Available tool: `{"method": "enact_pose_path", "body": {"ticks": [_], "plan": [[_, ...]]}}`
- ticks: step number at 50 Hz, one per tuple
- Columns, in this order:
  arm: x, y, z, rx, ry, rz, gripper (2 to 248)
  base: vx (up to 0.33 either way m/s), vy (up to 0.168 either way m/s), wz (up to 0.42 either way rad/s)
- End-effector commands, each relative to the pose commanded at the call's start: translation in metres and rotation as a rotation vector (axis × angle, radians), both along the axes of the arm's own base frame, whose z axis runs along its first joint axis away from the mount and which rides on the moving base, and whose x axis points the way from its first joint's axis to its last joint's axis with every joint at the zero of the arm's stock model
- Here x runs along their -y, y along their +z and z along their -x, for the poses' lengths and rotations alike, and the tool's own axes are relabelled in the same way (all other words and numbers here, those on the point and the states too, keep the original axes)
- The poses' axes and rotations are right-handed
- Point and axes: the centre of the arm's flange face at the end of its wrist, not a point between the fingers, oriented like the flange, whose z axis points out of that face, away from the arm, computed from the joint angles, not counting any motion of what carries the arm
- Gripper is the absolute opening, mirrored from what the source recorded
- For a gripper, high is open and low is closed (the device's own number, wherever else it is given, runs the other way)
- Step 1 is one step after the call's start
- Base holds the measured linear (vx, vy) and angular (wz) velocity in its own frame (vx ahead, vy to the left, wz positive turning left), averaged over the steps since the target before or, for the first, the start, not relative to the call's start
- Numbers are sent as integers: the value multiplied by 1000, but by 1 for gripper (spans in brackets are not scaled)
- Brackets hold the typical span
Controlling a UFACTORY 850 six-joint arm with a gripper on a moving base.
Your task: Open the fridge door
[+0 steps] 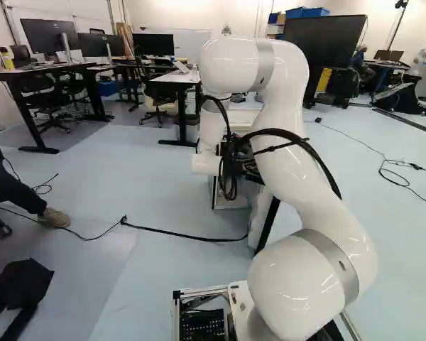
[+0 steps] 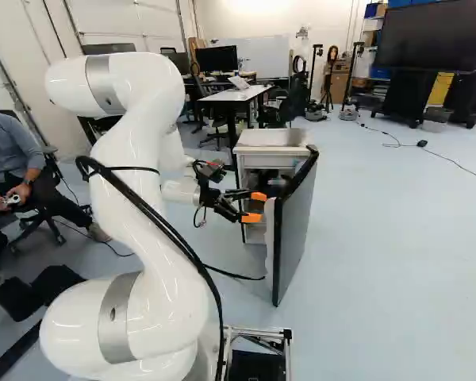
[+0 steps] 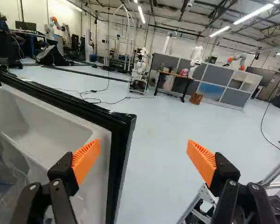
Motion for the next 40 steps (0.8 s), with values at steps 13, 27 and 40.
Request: {"method": "enact_pose_path", "body": {"ticks": [13, 27, 40], "plan": [[0, 2, -8, 17, -5, -5, 247, 0, 0, 0], [0, 4, -17, 34, -11, -10, 247, 0, 0, 0], [0, 5, -26, 50, -16, -14, 247, 0, 0, 0]]}}
